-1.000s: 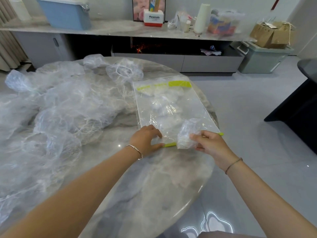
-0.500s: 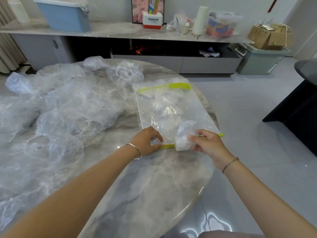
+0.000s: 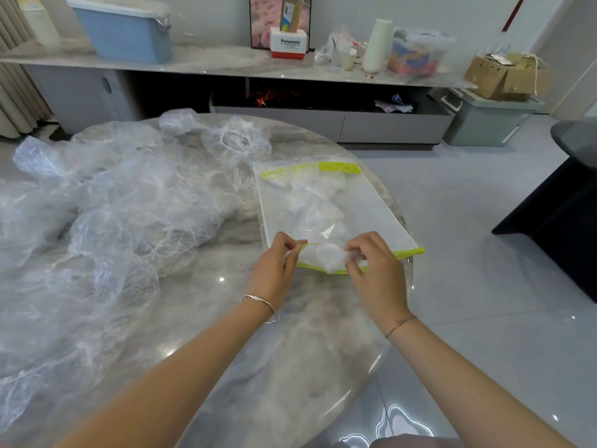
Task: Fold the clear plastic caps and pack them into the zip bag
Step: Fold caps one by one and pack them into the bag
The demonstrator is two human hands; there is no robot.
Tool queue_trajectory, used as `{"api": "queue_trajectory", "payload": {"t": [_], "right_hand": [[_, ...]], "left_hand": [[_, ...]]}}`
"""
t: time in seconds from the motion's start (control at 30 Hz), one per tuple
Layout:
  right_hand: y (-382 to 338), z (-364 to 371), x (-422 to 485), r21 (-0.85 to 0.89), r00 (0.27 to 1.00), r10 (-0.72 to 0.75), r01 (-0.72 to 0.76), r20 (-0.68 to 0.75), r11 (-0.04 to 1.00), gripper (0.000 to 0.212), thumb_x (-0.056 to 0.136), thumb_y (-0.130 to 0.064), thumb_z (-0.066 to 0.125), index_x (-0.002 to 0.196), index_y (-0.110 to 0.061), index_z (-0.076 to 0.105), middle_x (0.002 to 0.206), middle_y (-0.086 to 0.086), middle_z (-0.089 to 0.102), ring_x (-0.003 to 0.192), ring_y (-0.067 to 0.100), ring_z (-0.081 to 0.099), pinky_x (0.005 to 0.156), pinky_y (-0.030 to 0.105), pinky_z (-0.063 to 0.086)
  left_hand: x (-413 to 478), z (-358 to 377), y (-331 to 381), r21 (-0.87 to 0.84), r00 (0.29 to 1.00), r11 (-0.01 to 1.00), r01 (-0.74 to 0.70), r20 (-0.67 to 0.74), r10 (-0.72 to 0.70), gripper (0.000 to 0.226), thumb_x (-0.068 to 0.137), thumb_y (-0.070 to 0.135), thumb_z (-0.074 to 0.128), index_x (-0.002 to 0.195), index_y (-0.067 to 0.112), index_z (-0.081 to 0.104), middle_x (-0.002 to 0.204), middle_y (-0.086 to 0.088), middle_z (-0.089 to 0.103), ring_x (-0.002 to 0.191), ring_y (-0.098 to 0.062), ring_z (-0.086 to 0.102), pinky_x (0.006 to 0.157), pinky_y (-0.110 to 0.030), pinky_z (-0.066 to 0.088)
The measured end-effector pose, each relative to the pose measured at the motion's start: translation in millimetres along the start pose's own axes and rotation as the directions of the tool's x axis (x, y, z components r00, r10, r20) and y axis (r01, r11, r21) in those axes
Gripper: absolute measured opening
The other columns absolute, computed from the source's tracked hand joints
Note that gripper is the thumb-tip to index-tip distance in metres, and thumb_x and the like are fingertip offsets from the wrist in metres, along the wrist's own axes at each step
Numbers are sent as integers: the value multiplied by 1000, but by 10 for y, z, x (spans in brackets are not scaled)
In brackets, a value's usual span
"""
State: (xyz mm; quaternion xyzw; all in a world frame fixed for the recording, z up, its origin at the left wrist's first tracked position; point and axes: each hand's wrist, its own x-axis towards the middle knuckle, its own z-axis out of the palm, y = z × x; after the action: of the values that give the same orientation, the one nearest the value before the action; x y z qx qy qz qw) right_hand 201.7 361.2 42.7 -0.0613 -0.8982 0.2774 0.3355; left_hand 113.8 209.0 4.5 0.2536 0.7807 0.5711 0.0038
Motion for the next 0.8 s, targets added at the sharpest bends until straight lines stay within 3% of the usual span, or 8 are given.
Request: {"api": "queue_trajectory", "payload": {"t": [0.13, 0.27, 0.33, 0.4, 0.5, 0.63, 0.7, 0.8], "right_hand": [[113, 184, -127, -131, 990, -70, 86, 119, 988, 20, 78, -1, 53, 87, -11, 67, 94, -2, 62, 76, 11, 58, 58, 25, 46], [68, 287, -190, -138, 961, 50, -12, 273, 990, 30, 77, -3, 48, 96, -11, 70, 104, -3, 65, 83, 16, 62, 65, 23, 46], [51, 333, -237, -222, 945, 43, 31, 323, 975, 29, 77, -1, 52, 97, -9, 70, 105, -1, 65, 82, 23, 65, 60, 29, 49], [30, 351, -274, -249, 929, 102, -11, 355, 968, 31, 82, -2, 53, 109, -9, 67, 115, 0, 63, 92, 24, 64, 67, 32, 49], [-18, 327, -315, -224, 896, 157, -66, 416, 972, 49, 88, -16, 40, 136, -11, 49, 132, 5, 55, 116, 24, 52, 94, 33, 41], [62, 405, -293, -324, 840, 180, -5, 513, 946, 72, 82, -41, 6, 143, -21, 38, 150, 5, 36, 138, 21, 30, 112, 34, 22], [160, 488, -237, -347, 806, 223, -24, 548, 938, 81, 79, -49, -5, 144, -23, 36, 155, 1, 26, 143, 20, 19, 115, 37, 16], [242, 632, 1, -368, 796, 218, 7, 565, 930, 81, 80, -48, -7, 126, -18, 54, 134, 5, 52, 129, 25, 41, 104, 39, 29]], "left_hand": [[-19, 54, 66, -86, 998, 996, 31, -47, -35, 14, 99, 22, 42, 87, 15, 41, 101, 6, 66, 106, -2, 59, 73, -13, 42], [-46, 67, 67, -139, 996, 988, 66, -50, -73, 15, 99, 23, 42, 86, 15, 40, 108, 3, 67, 106, -3, 59, 75, -14, 42], [-46, 61, 90, -173, 994, 982, 80, -66, -92, 16, 99, 25, 41, 84, 19, 39, 108, 6, 68, 103, -5, 59, 72, -16, 41], [-41, 66, 99, -182, 994, 980, 74, -71, -88, 17, 99, 26, 41, 83, 21, 39, 106, 8, 67, 104, -3, 59, 71, -17, 41], [-55, 85, 97, -194, 997, 979, 58, -42, -67, 16, 99, 24, 41, 87, 13, 42, 106, 9, 67, 112, 2, 56, 83, -22, 45], [-72, 82, 89, -217, 999, 976, 30, -17, -35, 16, 99, 22, 41, 91, 9, 45, 106, 11, 65, 113, 3, 55, 90, -23, 46], [-87, 76, 90, -211, 1000, 977, 12, 5, -12, 16, 99, 26, 41, 90, 13, 44, 99, 3, 65, 109, -2, 58, 89, -26, 46], [-104, 73, 35, -193, 999, 981, -19, 36, 26, 16, 98, 28, 40, 88, 15, 42, 94, -9, 61, 104, -8, 60, 87, -32, 45]]}}
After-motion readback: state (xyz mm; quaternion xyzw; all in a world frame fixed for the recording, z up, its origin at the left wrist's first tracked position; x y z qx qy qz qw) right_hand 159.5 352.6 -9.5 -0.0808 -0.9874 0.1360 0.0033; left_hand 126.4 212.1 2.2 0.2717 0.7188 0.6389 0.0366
